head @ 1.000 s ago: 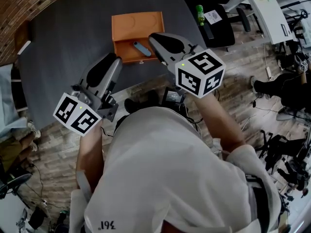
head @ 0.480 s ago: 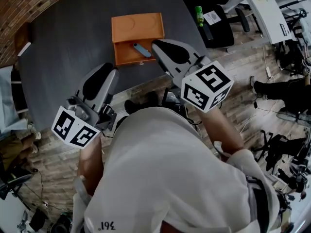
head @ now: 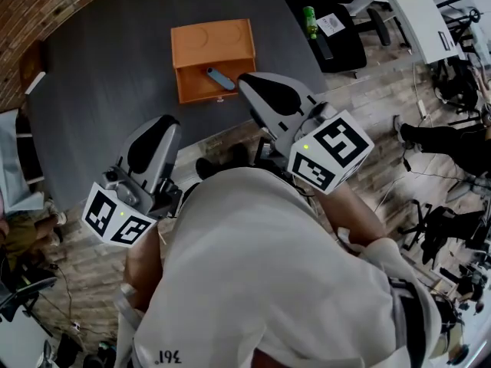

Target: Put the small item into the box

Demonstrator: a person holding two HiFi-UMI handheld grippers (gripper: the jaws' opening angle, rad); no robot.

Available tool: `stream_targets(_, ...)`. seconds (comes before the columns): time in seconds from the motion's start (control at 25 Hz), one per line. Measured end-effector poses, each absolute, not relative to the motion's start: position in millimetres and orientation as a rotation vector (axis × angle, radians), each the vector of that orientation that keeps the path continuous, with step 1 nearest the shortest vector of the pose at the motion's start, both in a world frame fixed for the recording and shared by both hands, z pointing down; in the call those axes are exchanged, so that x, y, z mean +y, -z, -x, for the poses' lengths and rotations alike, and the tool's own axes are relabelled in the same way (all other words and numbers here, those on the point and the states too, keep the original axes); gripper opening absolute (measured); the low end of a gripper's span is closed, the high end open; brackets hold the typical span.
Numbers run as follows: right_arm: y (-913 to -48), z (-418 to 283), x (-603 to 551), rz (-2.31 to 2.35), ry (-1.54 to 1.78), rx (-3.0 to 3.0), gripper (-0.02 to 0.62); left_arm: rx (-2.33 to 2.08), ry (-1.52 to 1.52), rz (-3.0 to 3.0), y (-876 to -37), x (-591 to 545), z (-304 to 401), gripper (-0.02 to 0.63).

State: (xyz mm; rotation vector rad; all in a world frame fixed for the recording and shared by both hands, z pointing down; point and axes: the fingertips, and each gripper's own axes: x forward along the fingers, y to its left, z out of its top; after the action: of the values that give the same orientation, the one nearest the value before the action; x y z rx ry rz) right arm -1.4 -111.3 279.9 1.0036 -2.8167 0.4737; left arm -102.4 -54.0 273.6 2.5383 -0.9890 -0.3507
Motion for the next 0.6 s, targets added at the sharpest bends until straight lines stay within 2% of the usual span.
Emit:
stream_targets(0.2, -283.5, -3.1, -103.2, -1.008, -0.503, -2.809, 0.015, -0.991, 0.358, -2.530, -273.1, -46.8, 104.4, 0.023)
stream_targets(0.6, -289.0, -18.9, -101.5, -1.072, -0.500, -2.764, 0.012, -0.999, 0.286, -2.549, -279.9, -43.9, 101.9, 0.020)
